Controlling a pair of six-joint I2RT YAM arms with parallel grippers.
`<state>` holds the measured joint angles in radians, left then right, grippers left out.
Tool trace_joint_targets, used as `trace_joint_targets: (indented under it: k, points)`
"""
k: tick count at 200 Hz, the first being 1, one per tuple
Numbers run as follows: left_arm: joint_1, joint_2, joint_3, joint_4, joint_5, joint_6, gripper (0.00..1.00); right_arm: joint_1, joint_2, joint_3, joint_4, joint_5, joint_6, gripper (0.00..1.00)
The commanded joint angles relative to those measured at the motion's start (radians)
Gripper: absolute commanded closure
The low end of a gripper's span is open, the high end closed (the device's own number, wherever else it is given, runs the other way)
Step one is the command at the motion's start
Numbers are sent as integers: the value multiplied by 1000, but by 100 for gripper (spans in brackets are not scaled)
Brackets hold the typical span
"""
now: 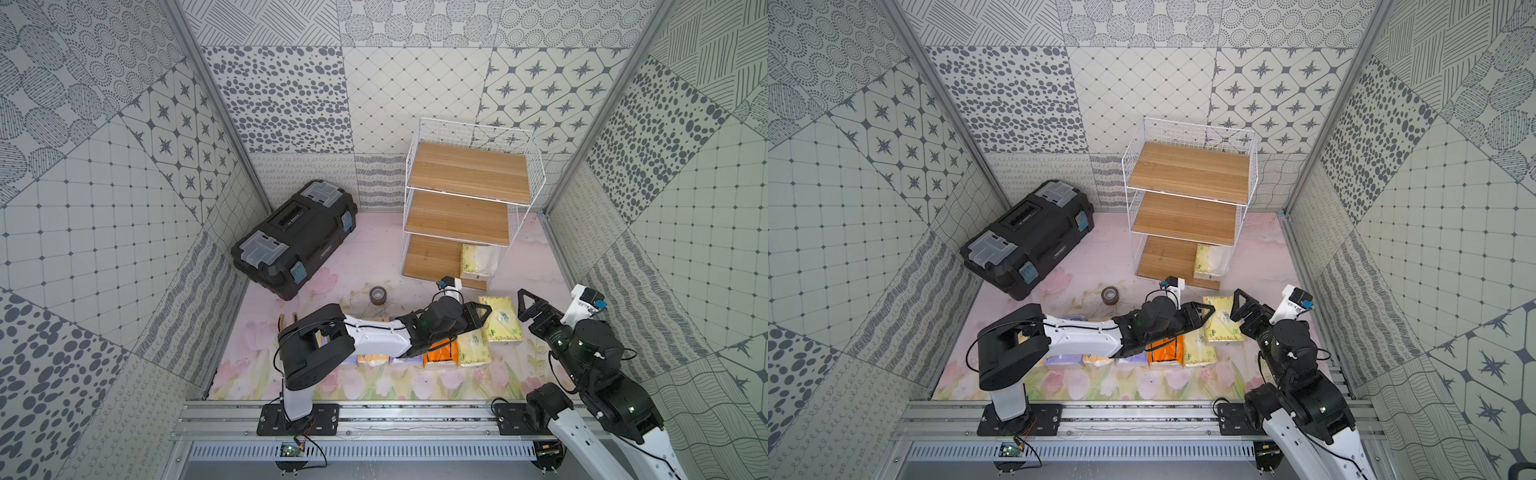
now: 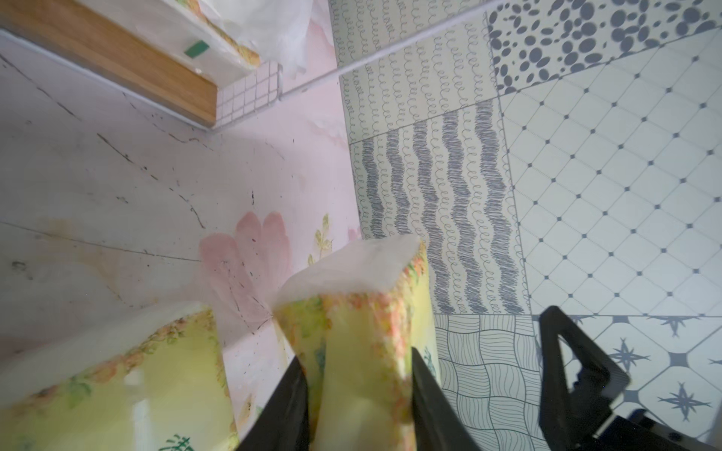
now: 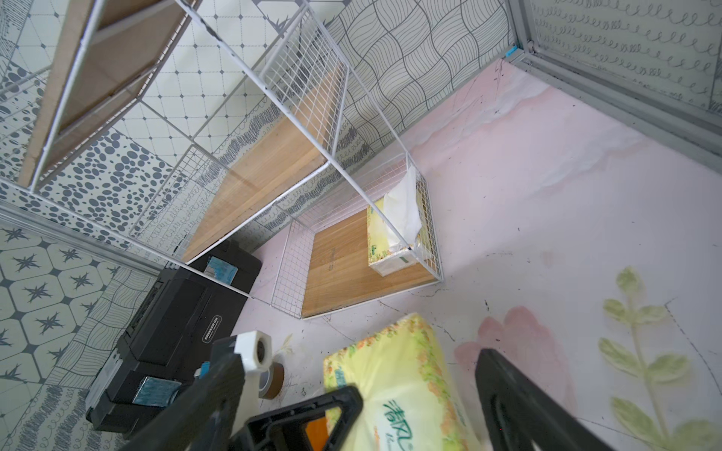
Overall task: Remove the tissue boxes from the shelf
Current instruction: Place the box of tissues at the center of the board.
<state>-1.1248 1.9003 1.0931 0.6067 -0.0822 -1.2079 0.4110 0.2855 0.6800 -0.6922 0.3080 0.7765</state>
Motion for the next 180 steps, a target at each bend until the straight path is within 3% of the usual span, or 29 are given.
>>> trace_joint_targets:
  k: [1,105,180]
  points:
    - [-56,116,132,-103,-66,35,83,2,-26,2,31,29,-8,4]
    - [-120,310,398,-426,-205,-22,83,2,-65,-49,27,14,36,4]
    - [-124,218,350,-416,-297,27,42,2,-69,-66,20,10,52,4]
